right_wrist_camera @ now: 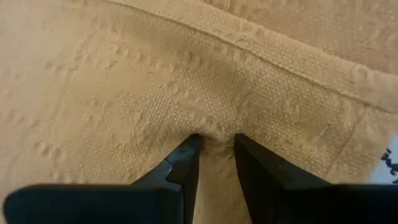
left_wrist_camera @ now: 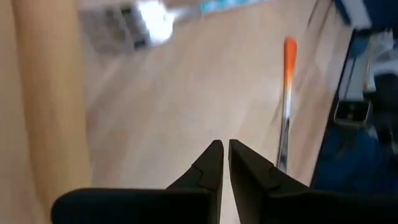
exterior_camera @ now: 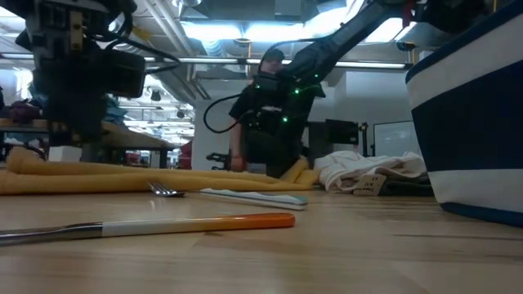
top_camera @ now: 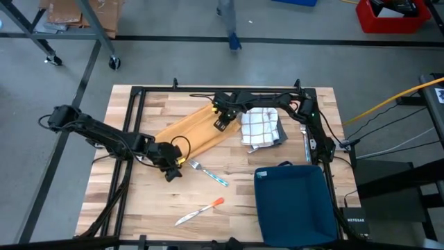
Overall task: Fold towel
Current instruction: Fold the orange towel
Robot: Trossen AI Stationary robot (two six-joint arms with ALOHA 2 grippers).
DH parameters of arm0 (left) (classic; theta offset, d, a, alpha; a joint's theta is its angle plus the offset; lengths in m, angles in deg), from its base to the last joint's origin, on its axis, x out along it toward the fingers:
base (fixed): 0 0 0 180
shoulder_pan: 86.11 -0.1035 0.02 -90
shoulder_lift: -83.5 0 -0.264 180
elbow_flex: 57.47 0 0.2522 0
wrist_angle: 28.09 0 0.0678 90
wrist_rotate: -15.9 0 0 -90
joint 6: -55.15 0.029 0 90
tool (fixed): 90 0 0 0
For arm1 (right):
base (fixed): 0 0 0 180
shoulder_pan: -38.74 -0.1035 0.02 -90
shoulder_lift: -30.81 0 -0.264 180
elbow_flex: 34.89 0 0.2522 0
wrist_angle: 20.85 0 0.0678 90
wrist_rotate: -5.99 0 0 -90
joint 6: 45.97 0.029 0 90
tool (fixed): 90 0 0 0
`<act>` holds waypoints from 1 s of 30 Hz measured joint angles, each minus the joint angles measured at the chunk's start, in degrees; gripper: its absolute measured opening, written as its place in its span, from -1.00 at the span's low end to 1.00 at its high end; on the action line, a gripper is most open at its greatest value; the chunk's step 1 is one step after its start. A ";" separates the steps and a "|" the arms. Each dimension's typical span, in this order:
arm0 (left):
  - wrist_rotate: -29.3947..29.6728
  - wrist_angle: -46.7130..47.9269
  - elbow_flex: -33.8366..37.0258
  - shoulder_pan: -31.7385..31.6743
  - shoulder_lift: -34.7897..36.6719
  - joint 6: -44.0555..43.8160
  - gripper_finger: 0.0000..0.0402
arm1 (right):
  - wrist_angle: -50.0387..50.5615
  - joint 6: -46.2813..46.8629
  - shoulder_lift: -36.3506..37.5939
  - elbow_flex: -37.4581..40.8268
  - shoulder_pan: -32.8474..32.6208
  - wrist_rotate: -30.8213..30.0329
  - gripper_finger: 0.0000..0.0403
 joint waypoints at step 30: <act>33.35 28.64 -1.62 -16.20 0.00 19.59 -0.91 | 4.38 16.04 -0.15 -11.76 -15.52 -18.29 -0.47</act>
